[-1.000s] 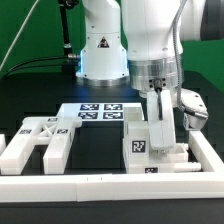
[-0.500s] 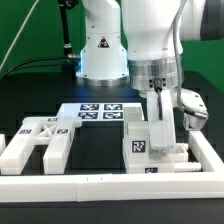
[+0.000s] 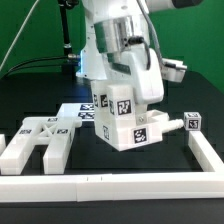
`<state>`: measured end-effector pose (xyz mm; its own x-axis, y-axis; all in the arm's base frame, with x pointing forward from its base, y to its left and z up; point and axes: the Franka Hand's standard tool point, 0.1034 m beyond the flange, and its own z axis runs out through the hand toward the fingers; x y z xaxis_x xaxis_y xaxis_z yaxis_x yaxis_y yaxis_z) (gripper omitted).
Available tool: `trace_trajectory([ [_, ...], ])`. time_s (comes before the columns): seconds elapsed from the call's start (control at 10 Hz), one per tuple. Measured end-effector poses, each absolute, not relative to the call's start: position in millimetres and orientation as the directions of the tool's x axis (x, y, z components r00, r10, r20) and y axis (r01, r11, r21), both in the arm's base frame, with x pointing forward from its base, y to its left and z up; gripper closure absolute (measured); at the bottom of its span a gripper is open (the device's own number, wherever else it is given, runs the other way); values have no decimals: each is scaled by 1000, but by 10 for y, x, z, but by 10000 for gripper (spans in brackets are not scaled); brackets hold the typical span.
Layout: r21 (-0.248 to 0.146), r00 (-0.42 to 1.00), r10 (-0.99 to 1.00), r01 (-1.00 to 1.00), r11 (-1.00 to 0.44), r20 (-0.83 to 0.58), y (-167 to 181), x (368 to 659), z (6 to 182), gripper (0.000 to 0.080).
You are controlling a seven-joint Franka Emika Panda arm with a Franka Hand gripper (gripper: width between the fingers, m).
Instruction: Assemble chair
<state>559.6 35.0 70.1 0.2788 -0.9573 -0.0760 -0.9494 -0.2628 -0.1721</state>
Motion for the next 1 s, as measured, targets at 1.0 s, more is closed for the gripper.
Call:
trace_trajectory([
  [1.0, -194, 712, -702, -691, -696, -15, 15, 5570, 767, 474],
])
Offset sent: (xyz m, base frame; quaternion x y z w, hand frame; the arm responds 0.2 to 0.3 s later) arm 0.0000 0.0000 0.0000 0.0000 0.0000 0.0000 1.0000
